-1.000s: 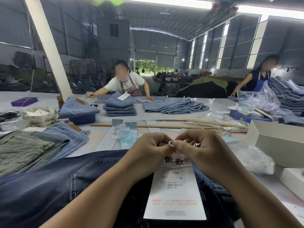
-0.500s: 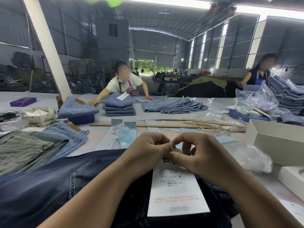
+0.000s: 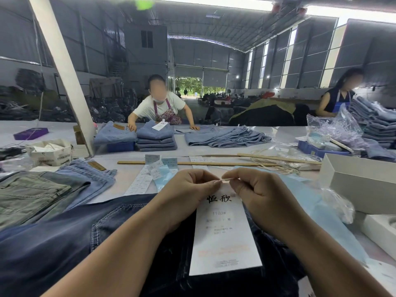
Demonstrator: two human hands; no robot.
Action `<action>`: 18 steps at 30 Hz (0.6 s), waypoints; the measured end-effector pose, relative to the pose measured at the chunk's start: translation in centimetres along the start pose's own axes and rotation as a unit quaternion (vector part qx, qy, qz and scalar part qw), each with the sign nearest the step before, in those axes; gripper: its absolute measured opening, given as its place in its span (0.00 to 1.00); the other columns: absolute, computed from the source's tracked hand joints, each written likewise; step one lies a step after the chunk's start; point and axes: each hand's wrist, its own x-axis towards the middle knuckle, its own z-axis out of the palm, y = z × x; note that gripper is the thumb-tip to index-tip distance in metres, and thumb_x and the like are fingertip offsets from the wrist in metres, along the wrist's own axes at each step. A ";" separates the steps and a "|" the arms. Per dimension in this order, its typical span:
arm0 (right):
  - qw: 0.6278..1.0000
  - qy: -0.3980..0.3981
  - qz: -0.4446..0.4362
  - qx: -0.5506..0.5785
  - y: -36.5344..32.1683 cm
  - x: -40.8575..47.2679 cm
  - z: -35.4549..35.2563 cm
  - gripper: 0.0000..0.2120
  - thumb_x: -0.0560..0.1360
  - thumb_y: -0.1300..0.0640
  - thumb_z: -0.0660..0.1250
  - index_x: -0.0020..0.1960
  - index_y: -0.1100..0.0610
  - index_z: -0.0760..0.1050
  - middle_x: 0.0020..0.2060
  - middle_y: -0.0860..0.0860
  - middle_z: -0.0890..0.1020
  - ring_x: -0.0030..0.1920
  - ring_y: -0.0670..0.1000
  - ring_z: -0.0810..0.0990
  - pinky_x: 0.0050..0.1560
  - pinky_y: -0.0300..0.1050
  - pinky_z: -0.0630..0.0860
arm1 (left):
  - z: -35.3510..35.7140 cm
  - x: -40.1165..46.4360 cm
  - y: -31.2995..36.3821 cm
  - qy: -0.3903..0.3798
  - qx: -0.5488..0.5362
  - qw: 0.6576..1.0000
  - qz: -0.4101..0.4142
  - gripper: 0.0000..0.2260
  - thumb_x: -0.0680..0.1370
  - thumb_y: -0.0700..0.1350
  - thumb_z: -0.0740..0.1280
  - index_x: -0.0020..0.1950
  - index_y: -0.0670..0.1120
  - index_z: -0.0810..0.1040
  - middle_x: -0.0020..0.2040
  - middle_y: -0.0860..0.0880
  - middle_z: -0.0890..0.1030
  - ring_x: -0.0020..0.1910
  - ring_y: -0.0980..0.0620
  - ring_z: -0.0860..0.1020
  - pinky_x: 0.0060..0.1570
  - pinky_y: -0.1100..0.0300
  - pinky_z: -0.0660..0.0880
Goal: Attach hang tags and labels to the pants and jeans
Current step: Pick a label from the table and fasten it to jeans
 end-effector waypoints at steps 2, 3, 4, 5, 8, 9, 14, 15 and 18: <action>1.000 0.011 0.011 0.000 -0.2 -0.1 0.1 0.13 0.78 0.60 0.65 0.45 0.43 0.81 0.36 0.41 0.84 0.37 0.42 0.81 0.37 0.36 0.75 | 0.0 0.0 0.0 0.011 0.008 1.000 0.001 0.05 0.78 0.41 0.69 0.44 0.46 0.84 0.48 0.40 0.85 0.44 0.47 0.80 0.54 0.46 0.76; 1.000 0.013 0.016 0.001 -0.3 -0.1 0.2 0.14 0.77 0.62 0.65 0.42 0.44 0.80 0.33 0.42 0.83 0.34 0.45 0.80 0.34 0.40 0.74 | 0.1 0.0 0.0 0.015 0.009 1.000 0.001 0.05 0.78 0.40 0.69 0.44 0.47 0.84 0.47 0.41 0.85 0.44 0.47 0.80 0.54 0.47 0.77; 1.000 0.013 0.020 0.000 -0.5 -0.1 0.2 0.14 0.77 0.62 0.64 0.40 0.46 0.80 0.32 0.43 0.82 0.30 0.46 0.77 0.30 0.41 0.72 | 0.0 0.0 0.0 0.017 0.008 1.000 0.000 0.06 0.79 0.40 0.68 0.44 0.46 0.83 0.46 0.42 0.85 0.43 0.48 0.81 0.53 0.48 0.77; 1.000 0.012 0.021 -0.003 -0.6 -0.2 0.2 0.13 0.76 0.63 0.64 0.39 0.47 0.79 0.30 0.43 0.80 0.27 0.45 0.75 0.27 0.40 0.69 | 0.1 0.0 0.0 0.018 0.007 1.000 -0.001 0.06 0.79 0.39 0.68 0.45 0.46 0.83 0.46 0.42 0.85 0.42 0.48 0.81 0.52 0.49 0.77; 1.000 0.001 0.020 -0.022 -0.9 -0.3 0.2 0.10 0.75 0.60 0.65 0.37 0.51 0.78 0.26 0.43 0.77 0.23 0.42 0.70 0.23 0.34 0.63 | 0.1 0.0 0.0 0.012 0.003 1.000 -0.005 0.06 0.79 0.37 0.67 0.47 0.45 0.83 0.44 0.44 0.85 0.41 0.50 0.81 0.48 0.53 0.78; 0.999 -0.002 0.017 -0.030 -1.0 -0.3 0.1 0.09 0.75 0.59 0.66 0.37 0.51 0.78 0.25 0.42 0.76 0.23 0.42 0.70 0.23 0.33 0.63 | 0.0 -0.1 0.1 0.007 -0.001 1.000 -0.004 0.06 0.78 0.37 0.67 0.47 0.44 0.83 0.43 0.45 0.85 0.41 0.51 0.81 0.45 0.56 0.78; 0.997 -0.009 0.006 -0.078 -1.3 -0.5 0.0 0.07 0.72 0.49 0.73 0.38 0.50 0.78 0.25 0.37 0.75 0.28 0.39 0.73 0.26 0.30 0.66 | 0.0 -0.4 0.3 -0.010 0.031 0.999 0.018 0.06 0.77 0.37 0.67 0.47 0.45 0.82 0.45 0.46 0.86 0.43 0.54 0.82 0.47 0.61 0.78; 0.997 -0.007 0.006 -0.083 -1.4 -0.5 0.0 0.07 0.72 0.49 0.74 0.38 0.50 0.78 0.25 0.36 0.75 0.29 0.38 0.74 0.27 0.29 0.66 | 0.1 -0.4 0.3 -0.010 0.035 0.999 0.022 0.05 0.77 0.36 0.67 0.48 0.45 0.82 0.46 0.45 0.86 0.43 0.54 0.82 0.47 0.62 0.78; 0.995 -0.001 0.004 -0.102 -1.5 -0.5 0.1 0.05 0.72 0.51 0.73 0.40 0.50 0.80 0.23 0.39 0.73 0.30 0.34 0.74 0.28 0.27 0.66 | 0.1 -0.5 0.3 -0.016 0.028 0.999 0.022 0.05 0.78 0.36 0.67 0.49 0.43 0.82 0.46 0.45 0.86 0.42 0.55 0.82 0.43 0.66 0.77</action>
